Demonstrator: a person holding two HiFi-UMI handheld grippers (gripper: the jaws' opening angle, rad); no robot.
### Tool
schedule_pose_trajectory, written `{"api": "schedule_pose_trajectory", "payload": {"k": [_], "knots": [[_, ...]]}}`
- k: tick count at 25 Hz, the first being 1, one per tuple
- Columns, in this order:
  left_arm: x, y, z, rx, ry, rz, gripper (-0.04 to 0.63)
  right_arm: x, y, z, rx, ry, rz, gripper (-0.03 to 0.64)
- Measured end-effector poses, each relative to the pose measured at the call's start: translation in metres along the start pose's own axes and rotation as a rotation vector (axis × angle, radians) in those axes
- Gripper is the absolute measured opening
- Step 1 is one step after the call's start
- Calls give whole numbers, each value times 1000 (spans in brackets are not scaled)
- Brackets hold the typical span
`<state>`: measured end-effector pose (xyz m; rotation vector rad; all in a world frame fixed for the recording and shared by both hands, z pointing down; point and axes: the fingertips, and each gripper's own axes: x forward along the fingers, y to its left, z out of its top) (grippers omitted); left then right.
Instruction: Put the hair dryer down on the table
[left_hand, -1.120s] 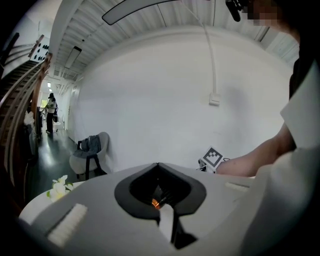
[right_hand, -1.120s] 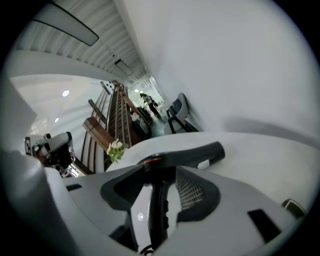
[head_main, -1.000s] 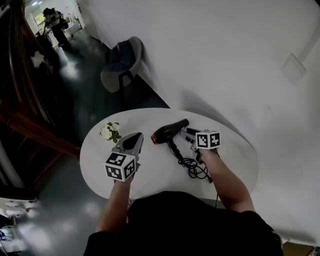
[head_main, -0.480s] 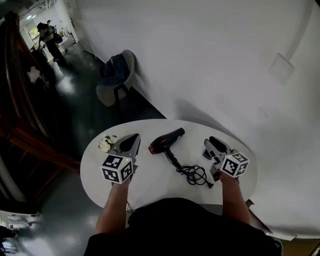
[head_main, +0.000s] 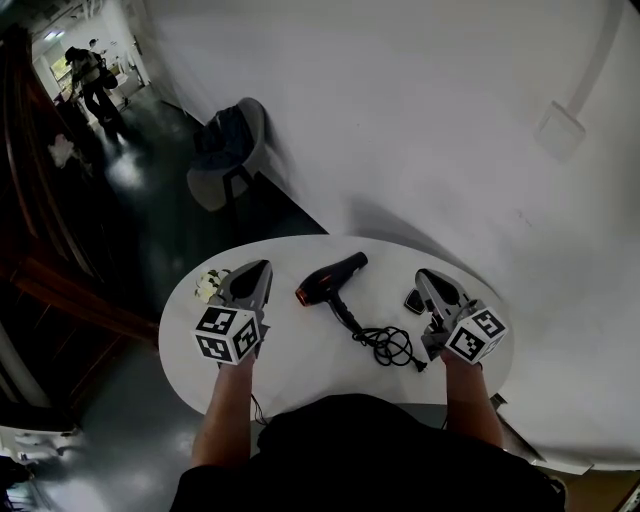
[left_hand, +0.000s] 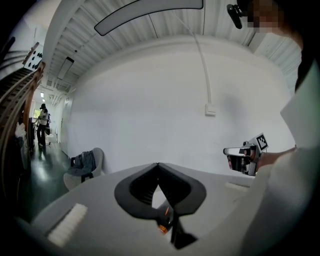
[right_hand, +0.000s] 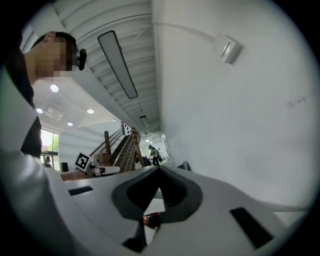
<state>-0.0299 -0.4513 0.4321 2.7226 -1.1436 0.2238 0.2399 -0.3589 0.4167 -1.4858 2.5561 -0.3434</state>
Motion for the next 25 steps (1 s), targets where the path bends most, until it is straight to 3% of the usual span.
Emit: {"api": "schedule_pose_trajectory", "payload": {"k": [7,18,25], "knots": [[-6,5,-3,-10,-3,13,9,12,17,9,-20,-5,38,12],[-2,7,0,6,-1,13,9,19,12,3,-61,29,28,11],[15,9,25,46,-32,6,9,48,12,47,-148,-29,54,12]]}}
